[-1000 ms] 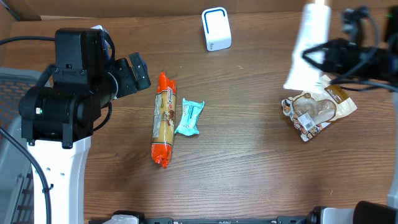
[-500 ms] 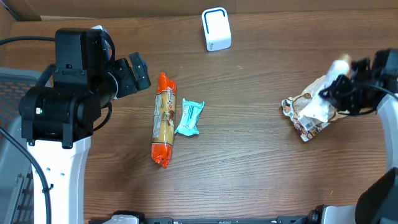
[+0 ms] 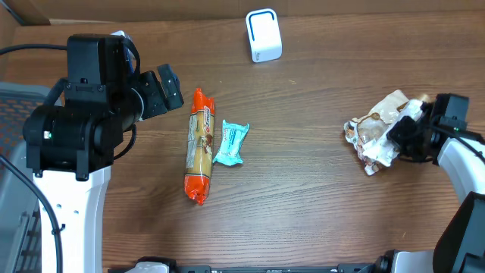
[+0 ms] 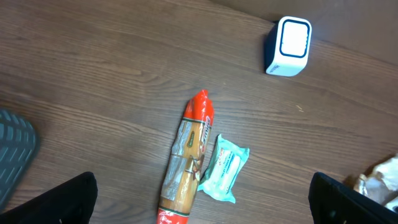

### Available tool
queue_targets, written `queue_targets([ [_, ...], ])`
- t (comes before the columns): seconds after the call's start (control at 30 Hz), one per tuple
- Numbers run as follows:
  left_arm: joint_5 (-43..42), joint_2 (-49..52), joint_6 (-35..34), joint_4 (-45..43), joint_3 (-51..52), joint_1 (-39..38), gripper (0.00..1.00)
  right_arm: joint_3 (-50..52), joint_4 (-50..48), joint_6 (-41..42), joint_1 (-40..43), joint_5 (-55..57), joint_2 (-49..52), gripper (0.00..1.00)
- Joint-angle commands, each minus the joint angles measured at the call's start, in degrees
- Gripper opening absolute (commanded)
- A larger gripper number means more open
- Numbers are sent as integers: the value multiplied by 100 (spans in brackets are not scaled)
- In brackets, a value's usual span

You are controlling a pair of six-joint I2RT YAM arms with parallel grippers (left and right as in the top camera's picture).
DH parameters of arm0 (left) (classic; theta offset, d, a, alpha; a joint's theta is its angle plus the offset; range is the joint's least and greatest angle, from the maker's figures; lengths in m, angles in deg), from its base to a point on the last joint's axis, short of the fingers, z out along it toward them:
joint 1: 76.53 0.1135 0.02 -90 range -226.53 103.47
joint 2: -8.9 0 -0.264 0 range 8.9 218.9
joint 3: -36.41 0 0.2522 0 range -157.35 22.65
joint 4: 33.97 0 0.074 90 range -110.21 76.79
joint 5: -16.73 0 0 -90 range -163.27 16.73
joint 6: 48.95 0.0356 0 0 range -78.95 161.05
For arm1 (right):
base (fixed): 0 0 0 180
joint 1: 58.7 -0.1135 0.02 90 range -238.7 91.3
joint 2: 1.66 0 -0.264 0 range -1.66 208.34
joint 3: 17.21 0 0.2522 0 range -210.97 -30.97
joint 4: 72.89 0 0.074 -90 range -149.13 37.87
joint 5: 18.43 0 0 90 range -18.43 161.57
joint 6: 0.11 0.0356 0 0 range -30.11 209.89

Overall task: Scan the item barcode
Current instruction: 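Carry the tube right and place it by the Pantree bag, then move the right gripper left toward the mint-green wipes pack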

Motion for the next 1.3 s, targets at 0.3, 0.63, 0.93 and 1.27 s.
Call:
queue_targets([
  [0.3, 31, 9, -37, -7, -90, 22, 100, -894, 1025, -310, 17, 2, -114, 45],
  [0.63, 31, 9, -37, -7, -90, 22, 100, -3042, 3469, -1049, -107, -192, -114, 63],
  [0.93, 31, 9, -37, -7, -90, 22, 99, -2966, 3333, -1104, -964, -1250, -111, 66],
  [1.27, 31, 9, -37, -7, -90, 22, 99, -2546, 2057, -87, -2863, -1248, 90, 67],
])
